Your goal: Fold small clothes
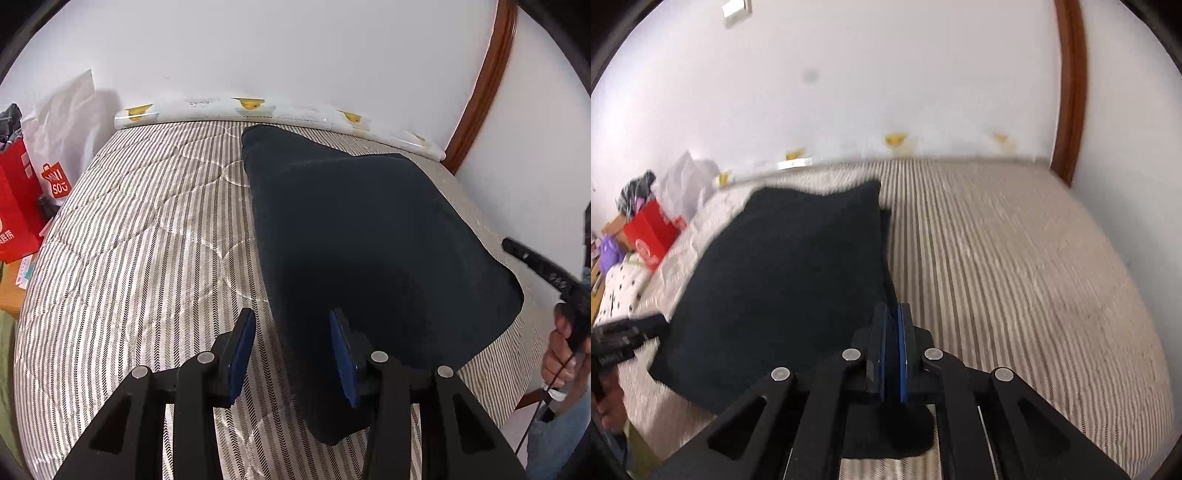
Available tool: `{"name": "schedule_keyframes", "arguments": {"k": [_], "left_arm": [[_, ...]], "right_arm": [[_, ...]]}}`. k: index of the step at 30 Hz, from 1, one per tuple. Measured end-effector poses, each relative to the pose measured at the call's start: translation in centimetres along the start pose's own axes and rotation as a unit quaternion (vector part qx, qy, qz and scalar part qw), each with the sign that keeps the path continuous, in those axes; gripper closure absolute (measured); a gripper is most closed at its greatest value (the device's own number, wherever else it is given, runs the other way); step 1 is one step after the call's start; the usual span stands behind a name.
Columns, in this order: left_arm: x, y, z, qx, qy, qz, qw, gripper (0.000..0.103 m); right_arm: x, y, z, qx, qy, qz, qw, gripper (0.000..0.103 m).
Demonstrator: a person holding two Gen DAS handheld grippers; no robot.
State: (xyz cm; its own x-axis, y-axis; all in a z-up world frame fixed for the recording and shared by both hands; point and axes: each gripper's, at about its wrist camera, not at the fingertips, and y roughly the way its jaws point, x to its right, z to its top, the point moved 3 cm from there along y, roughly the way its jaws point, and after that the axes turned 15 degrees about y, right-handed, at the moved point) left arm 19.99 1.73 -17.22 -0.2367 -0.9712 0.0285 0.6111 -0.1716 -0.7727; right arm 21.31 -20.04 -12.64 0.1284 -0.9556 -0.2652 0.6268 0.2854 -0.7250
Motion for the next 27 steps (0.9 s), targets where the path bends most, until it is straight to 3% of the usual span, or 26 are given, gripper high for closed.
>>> {"name": "schedule_keyframes", "arguments": {"k": [6, 9, 13, 17, 27], "left_arm": [[0.5, -0.2, -0.6, -0.003, 0.004, 0.01, 0.9999, 0.061], [0.6, -0.5, -1.3, -0.004, 0.011, 0.007, 0.9999, 0.057], [0.6, -0.9, -1.9, 0.0, 0.011, -0.006, 0.9999, 0.057], [0.9, -0.9, -1.7, 0.002, 0.011, -0.018, 0.9998, 0.057], [1.7, -1.2, -2.2, -0.005, 0.007, 0.001, 1.0, 0.056]], "right_arm": [[-5.0, 0.9, -3.0, -0.002, -0.092, -0.007, 0.996, 0.094], [-4.6, 2.8, -5.7, -0.027, -0.115, -0.044, 0.992, 0.094], [-3.8, 2.0, -6.5, -0.013, -0.128, -0.064, 0.99, 0.095], [-3.3, 1.4, -5.9, -0.021, -0.121, -0.068, 0.99, 0.094], [-1.0, 0.9, -6.2, -0.018, -0.053, -0.067, 0.996, 0.094]]}}
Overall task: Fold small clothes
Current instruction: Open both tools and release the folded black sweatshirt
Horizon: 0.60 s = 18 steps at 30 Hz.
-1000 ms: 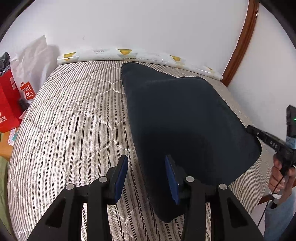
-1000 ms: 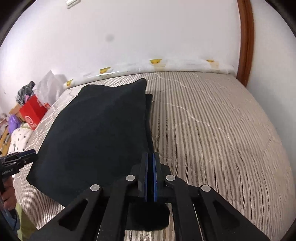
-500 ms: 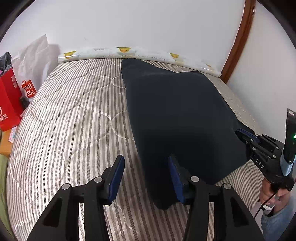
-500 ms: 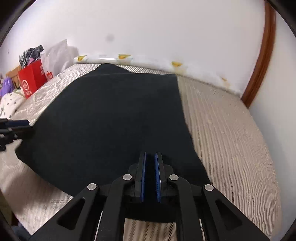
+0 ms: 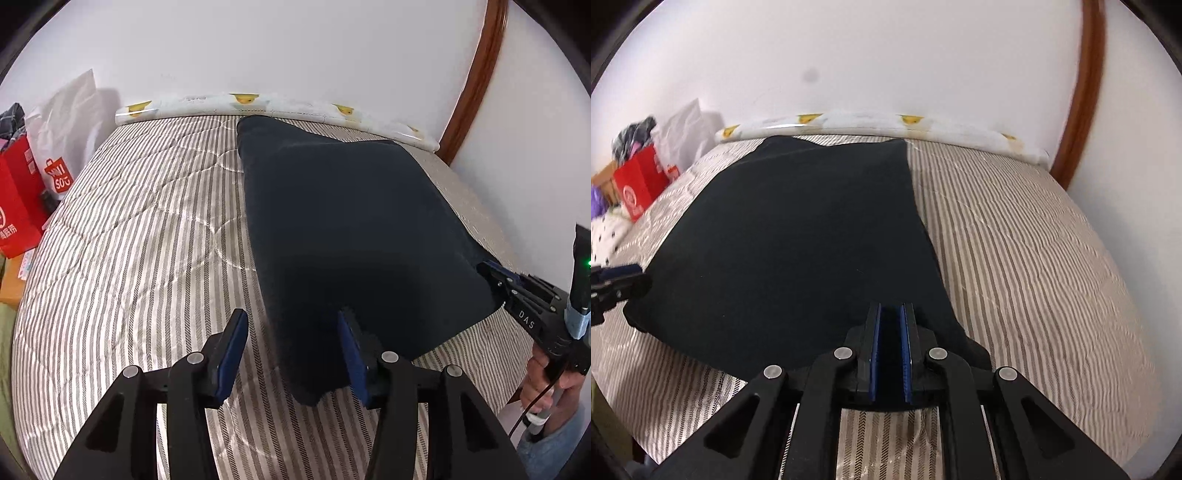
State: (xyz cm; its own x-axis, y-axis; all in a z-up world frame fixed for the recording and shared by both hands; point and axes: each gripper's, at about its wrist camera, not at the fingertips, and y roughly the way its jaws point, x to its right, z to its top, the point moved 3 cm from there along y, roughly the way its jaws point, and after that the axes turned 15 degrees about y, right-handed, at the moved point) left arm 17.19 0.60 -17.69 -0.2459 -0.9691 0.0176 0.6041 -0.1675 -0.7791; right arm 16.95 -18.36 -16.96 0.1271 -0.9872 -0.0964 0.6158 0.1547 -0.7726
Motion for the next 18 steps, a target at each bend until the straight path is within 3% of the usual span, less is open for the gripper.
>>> {"name": "schedule_keyframes", "arguments": {"k": [18], "left_arm": [[0.3, -0.8, -1.5, -0.005, -0.013, 0.004, 0.9999, 0.053]], "right_arm": [[1.5, -0.8, -1.0, -0.017, 0.015, -0.021, 1.0, 0.094]]}}
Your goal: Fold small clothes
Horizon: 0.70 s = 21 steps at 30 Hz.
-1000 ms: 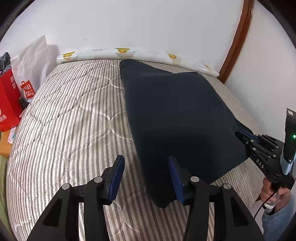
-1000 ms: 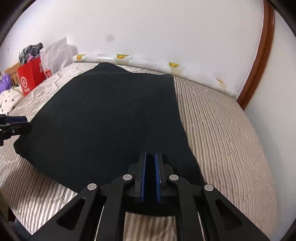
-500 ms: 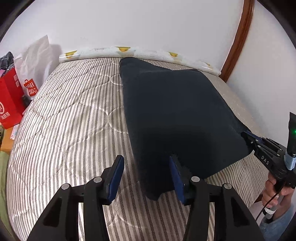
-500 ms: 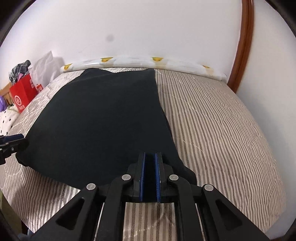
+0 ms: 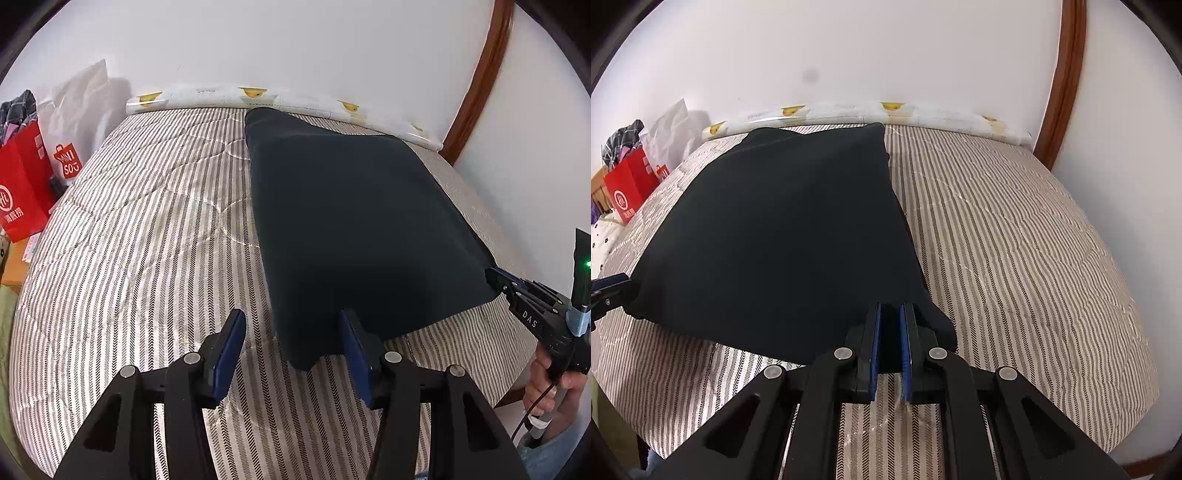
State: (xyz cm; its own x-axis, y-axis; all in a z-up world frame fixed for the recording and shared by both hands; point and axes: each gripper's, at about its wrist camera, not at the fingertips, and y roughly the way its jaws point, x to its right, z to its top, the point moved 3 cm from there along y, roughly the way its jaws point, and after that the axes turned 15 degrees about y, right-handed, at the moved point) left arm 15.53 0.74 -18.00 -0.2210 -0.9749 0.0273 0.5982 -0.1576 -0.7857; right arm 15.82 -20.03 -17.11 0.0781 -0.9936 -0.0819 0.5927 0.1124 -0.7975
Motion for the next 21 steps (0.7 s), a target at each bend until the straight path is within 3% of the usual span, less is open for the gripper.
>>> {"name": "schedule_keyframes", "arguments": {"k": [8, 10, 12, 17, 21], "left_arm": [[0.2, -0.9, -0.4, -0.001, -0.002, 0.003, 1.0, 0.053], [0.5, -1.5, -0.5, 0.001, 0.0, 0.004, 1.0, 0.053], [0.9, -2.6, -0.6, 0.01, 0.005, 0.008, 0.9999, 0.053], [1.7, -5.6, -1.0, 0.031, 0.003, 0.015, 0.9994, 0.049], [2.8, -9.9, -1.2, 0.061, 0.014, 0.031, 0.9976, 0.037]], "right_arm": [[0.7, -0.9, -0.3, -0.011, 0.023, 0.005, 1.0, 0.088], [0.8, -1.5, -0.4, -0.012, 0.023, 0.002, 1.0, 0.08], [0.9, -2.3, -0.5, -0.005, 0.025, -0.01, 1.0, 0.054], [1.1, -6.1, -0.6, 0.01, 0.038, 0.002, 0.999, 0.051], [1.0, -9.7, -0.7, 0.02, 0.047, 0.005, 0.999, 0.047]]}}
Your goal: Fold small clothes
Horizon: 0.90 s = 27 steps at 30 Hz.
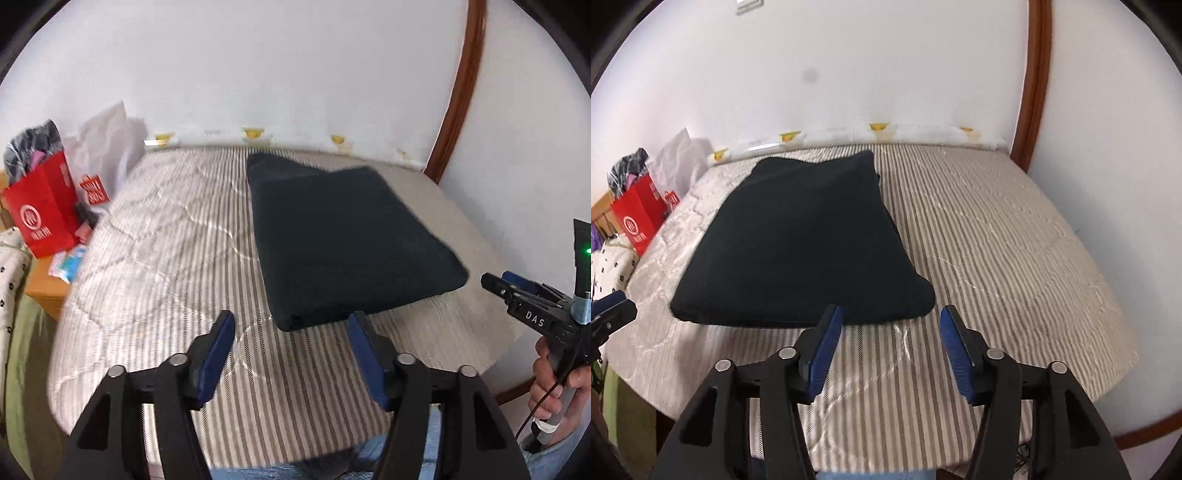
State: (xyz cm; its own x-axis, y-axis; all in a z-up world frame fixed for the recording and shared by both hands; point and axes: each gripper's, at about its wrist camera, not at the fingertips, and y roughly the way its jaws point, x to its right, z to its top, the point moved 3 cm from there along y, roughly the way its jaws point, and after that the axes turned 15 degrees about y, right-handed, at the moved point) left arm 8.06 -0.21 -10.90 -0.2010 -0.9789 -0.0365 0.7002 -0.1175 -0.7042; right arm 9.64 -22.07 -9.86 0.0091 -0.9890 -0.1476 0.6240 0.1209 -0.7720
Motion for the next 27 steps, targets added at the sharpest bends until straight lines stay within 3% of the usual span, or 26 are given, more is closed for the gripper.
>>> {"name": "schedule_keyframes", "arguments": {"k": [2, 4, 6, 8, 12, 27], "left_arm": [[0.2, -1.7, 0.1, 0.014, -0.002, -0.004, 0.9999, 0.028], [0.3, -3.6, -0.1, 0.027, 0.0, -0.001, 0.9996, 0.025], [0.5, -5.5, -0.3, 0.04, 0.004, 0.006, 0.9992, 0.022], [0.6, -7.0, -0.6, 0.05, 0.006, 0.012, 0.9987, 0.016], [0.8, -9.0, -1.5, 0.053, 0.003, 0.03, 0.9982, 0.012], [2.3, -11.4, -1.2, 0.072, 0.016, 0.04, 0.9965, 0.011]], "right_arm": [[0.0, -2.3, -0.1, 0.011, 0.012, 0.008, 1.0, 0.045], [-0.1, -4.2, -0.3, 0.017, 0.016, 0.012, 1.0, 0.037], [-0.3, -6.2, -0.5, 0.03, 0.007, 0.01, 0.999, 0.019], [-0.3, -8.8, -1.1, 0.062, 0.002, -0.007, 0.998, 0.014], [0.1, -12.2, -2.2, 0.079, 0.003, -0.001, 0.997, 0.003], [1.0, -15.0, -2.4, 0.089, 0.007, -0.006, 0.996, 0.001]]}}
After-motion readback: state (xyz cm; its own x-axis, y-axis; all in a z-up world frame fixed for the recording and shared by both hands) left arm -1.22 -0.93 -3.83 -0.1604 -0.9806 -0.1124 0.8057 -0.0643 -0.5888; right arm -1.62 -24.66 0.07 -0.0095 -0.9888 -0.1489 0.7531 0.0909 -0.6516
